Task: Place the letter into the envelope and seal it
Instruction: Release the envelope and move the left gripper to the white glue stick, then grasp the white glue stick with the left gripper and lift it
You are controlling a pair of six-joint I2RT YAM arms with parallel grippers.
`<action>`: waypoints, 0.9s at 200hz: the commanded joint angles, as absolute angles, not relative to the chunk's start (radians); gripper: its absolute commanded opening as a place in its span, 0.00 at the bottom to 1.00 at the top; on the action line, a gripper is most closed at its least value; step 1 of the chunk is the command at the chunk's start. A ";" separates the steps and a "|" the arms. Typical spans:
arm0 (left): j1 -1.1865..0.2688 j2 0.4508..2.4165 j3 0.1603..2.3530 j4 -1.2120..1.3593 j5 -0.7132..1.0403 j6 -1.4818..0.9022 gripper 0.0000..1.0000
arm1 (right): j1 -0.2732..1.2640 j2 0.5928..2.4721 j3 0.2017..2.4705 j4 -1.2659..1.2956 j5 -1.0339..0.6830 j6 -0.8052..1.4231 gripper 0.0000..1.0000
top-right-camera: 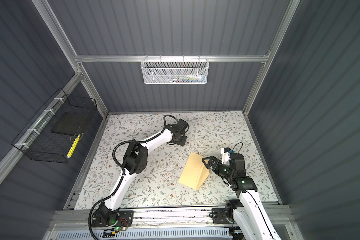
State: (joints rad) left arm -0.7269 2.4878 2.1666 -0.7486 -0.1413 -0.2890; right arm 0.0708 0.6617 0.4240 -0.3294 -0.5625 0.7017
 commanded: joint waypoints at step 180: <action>-0.727 2.405 1.976 -0.582 -0.088 0.000 0.18 | 0.072 0.689 0.425 -0.284 -0.573 0.712 0.99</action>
State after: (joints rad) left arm -0.7269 2.4958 2.1525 -0.6655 -0.1356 -0.0891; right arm 0.0708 0.6914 0.4236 -0.3023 -0.5797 0.7052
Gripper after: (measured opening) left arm 0.266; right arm 0.990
